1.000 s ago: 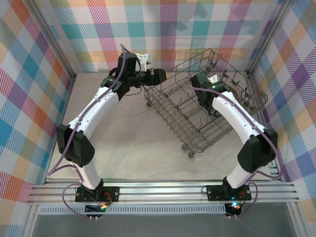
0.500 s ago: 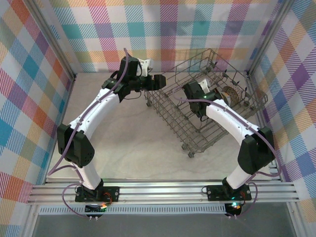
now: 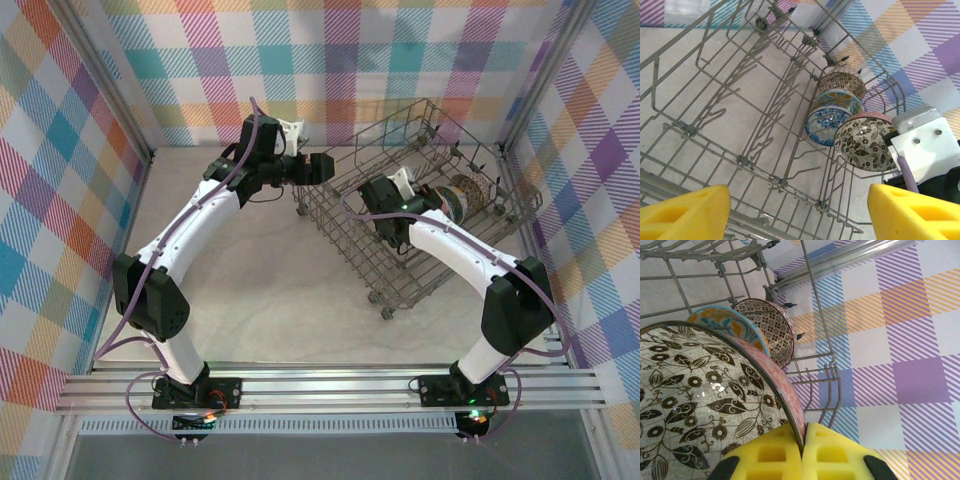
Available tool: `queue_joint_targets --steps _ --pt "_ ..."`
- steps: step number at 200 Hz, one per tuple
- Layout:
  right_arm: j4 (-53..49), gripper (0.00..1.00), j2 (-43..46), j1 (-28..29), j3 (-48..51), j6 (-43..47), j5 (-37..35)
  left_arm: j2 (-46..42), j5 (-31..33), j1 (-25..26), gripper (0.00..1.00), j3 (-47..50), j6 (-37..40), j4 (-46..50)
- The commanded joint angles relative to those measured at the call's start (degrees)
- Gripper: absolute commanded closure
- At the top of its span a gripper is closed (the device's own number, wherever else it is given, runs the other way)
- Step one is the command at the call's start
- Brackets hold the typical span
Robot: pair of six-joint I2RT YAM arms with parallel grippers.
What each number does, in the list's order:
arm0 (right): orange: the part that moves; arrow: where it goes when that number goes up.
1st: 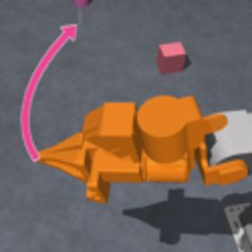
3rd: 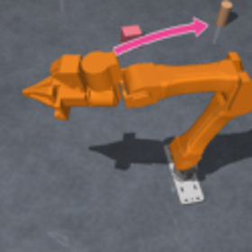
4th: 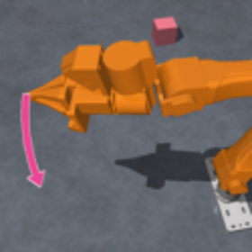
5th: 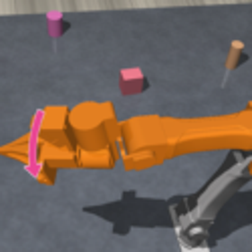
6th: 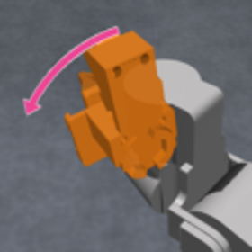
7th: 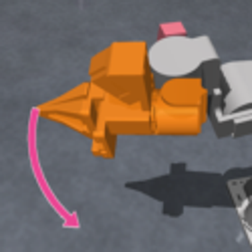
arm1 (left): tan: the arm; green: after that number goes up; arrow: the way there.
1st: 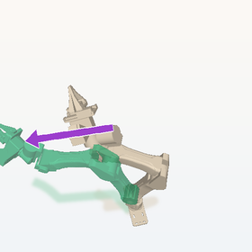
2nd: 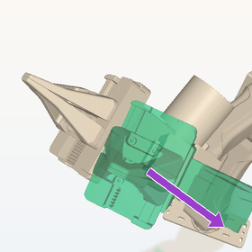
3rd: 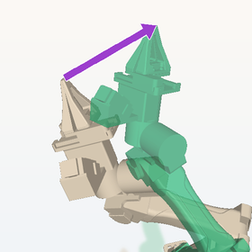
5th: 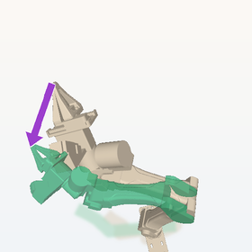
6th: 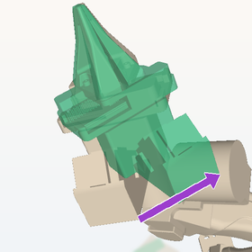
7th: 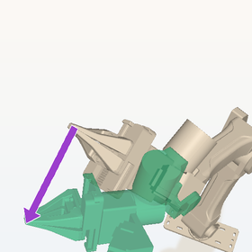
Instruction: Load the bowls into the dish rack
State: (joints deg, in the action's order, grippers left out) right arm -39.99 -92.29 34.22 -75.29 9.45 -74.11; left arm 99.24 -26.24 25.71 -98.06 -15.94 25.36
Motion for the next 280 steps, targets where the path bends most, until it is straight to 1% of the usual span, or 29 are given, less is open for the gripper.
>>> queue_joint_targets --steps 1,79,113,211,259,280 --pt "-0.6 1.00 2.3 0.3 0.4 -1.8 -4.4 -2.7 -0.2 -0.4 0.27 -0.8 1.5 0.4" --pt "-2.1 1.00 2.4 0.5 2.2 -2.2 -6.4 -4.0 -0.3 -0.4 0.27 1.0 2.2 -0.3" --pt "-3.3 1.00 1.0 0.8 1.7 -2.9 -6.8 -4.0 -0.7 -0.6 0.27 1.0 2.5 -0.4" --pt "-2.3 1.00 -2.4 2.3 0.5 -1.8 -6.6 -4.1 -1.4 -1.2 0.27 1.5 2.6 -0.6" --pt "-1.1 1.00 -4.2 2.5 -1.5 0.8 -6.3 -4.2 -1.7 -1.3 0.27 2.0 2.5 -1.0" --pt "2.8 1.00 -4.4 2.6 -0.8 5.0 -5.8 -4.3 -1.7 -1.4 0.27 2.5 2.3 -1.5"
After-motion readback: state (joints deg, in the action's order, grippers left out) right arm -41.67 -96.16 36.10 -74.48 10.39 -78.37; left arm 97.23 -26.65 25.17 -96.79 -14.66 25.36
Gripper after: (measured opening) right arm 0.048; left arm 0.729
